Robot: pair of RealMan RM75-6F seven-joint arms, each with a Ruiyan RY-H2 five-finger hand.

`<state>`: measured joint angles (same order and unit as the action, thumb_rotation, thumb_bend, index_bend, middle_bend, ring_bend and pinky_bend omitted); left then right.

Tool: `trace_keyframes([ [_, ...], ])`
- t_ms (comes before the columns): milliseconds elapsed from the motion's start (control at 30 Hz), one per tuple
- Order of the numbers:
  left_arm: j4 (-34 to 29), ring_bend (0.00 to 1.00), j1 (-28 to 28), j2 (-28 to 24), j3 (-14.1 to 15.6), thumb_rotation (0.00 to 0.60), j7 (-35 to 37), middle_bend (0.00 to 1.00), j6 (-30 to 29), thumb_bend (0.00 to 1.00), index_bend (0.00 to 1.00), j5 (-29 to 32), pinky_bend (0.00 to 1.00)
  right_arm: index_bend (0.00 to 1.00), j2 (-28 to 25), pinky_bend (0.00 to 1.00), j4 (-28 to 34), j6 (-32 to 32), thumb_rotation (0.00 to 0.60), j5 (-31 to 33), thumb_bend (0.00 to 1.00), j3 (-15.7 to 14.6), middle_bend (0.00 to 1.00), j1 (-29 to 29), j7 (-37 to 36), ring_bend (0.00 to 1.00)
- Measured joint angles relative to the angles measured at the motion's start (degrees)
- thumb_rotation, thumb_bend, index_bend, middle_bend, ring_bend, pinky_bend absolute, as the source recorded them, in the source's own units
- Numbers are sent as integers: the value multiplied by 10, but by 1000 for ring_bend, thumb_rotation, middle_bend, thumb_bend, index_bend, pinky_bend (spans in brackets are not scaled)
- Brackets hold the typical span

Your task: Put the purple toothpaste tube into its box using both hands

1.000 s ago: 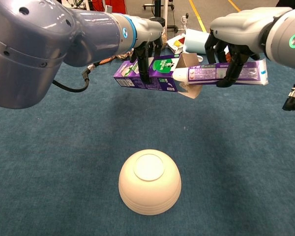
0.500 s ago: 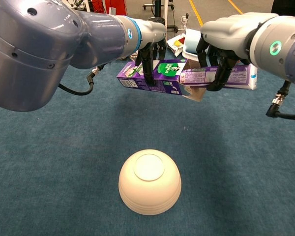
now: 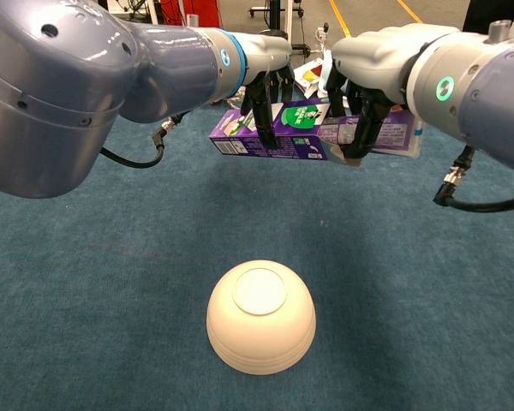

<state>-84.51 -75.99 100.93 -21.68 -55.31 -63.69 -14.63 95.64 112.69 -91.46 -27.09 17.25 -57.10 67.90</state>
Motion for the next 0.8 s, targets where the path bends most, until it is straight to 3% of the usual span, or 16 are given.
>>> trace_keyframes([
  [267,-5,592,11,-7,-1,600,29,568,15,253,618,-11,820,462,0,733,-8,3,600,-21,509,-4,563,1,-7,576],
  [367,-7,592,12,-10,-1,600,32,568,15,253,617,-9,820,413,-2,730,-8,2,600,-29,494,-6,491,4,-9,540],
  [633,-7,592,18,-14,-3,600,53,569,25,253,618,-13,820,181,-14,573,8,5,600,-41,408,-4,186,11,-20,265],
  [800,-3,592,21,-15,-4,600,69,568,34,253,617,-16,820,159,-26,543,25,-5,600,-41,399,3,134,12,-10,199],
])
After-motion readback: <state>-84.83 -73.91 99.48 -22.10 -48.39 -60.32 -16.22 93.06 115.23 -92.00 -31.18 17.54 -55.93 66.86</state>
